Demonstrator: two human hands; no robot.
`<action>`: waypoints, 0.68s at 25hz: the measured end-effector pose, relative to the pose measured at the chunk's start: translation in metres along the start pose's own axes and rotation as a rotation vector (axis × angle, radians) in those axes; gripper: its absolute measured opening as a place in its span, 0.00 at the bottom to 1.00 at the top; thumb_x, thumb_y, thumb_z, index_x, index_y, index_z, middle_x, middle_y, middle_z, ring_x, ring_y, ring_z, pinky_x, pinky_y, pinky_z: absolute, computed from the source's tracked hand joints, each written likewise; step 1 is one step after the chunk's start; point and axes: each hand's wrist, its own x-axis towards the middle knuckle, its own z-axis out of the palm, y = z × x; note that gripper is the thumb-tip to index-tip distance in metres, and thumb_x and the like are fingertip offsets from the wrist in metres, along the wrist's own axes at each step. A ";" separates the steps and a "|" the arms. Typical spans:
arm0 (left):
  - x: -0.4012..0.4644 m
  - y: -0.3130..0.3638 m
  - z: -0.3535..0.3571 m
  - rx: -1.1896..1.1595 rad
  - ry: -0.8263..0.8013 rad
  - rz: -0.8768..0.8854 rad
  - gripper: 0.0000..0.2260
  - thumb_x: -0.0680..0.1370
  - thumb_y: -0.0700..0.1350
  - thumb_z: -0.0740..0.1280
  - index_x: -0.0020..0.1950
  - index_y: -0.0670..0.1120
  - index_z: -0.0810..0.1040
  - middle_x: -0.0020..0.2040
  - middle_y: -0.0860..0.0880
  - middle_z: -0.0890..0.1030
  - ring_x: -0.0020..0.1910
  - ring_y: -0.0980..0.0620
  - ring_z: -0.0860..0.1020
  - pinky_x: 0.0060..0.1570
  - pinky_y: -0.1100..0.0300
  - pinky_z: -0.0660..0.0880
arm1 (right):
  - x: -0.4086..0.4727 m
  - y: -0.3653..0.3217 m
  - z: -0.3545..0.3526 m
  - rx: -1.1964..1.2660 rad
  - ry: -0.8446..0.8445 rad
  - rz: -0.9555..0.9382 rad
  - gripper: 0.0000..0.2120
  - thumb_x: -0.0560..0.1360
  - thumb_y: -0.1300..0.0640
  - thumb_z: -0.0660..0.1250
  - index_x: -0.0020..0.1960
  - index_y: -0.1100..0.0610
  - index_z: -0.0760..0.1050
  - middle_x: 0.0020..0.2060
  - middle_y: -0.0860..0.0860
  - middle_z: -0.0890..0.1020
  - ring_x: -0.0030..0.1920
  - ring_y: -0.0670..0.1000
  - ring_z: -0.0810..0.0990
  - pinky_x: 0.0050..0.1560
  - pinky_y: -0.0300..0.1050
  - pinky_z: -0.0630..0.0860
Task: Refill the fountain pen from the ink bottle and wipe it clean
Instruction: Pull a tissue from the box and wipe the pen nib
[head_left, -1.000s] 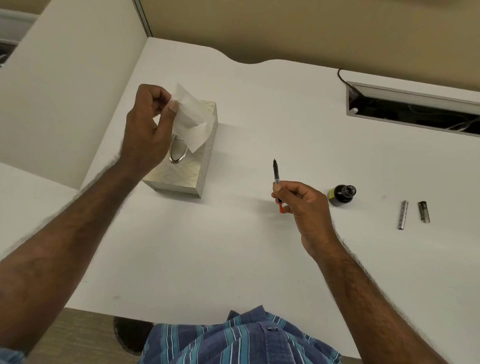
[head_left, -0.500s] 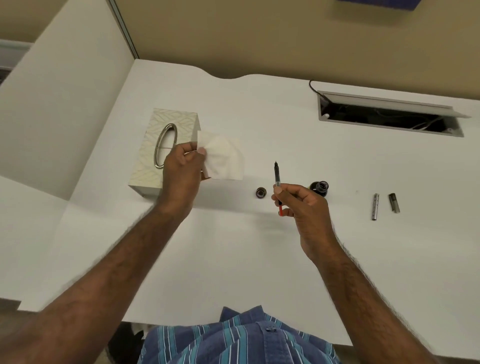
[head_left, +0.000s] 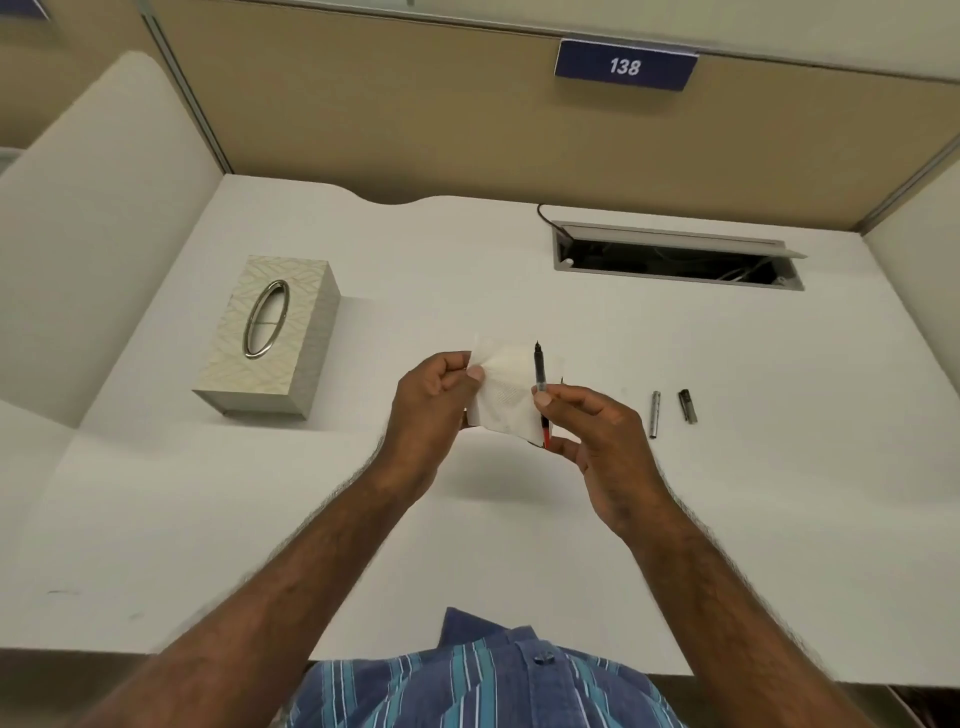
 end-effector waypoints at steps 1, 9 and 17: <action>-0.003 0.000 0.007 -0.008 -0.017 -0.006 0.08 0.85 0.42 0.67 0.63 0.44 0.83 0.55 0.47 0.90 0.54 0.47 0.88 0.54 0.47 0.85 | -0.001 -0.001 -0.006 -0.001 0.007 -0.004 0.07 0.77 0.61 0.77 0.55 0.59 0.89 0.55 0.52 0.90 0.55 0.52 0.87 0.54 0.53 0.83; -0.013 -0.005 0.042 -0.038 -0.166 -0.085 0.11 0.84 0.44 0.69 0.64 0.41 0.85 0.60 0.40 0.88 0.61 0.39 0.86 0.58 0.41 0.85 | 0.003 -0.005 -0.041 0.000 0.014 -0.018 0.08 0.76 0.59 0.78 0.54 0.59 0.89 0.54 0.55 0.91 0.61 0.62 0.87 0.69 0.64 0.80; -0.011 0.000 0.045 -0.079 -0.165 -0.081 0.12 0.87 0.42 0.64 0.65 0.40 0.84 0.62 0.40 0.87 0.64 0.38 0.85 0.59 0.42 0.84 | 0.007 -0.013 -0.050 -0.024 0.006 -0.066 0.07 0.77 0.59 0.77 0.54 0.59 0.89 0.52 0.55 0.91 0.52 0.53 0.88 0.59 0.55 0.84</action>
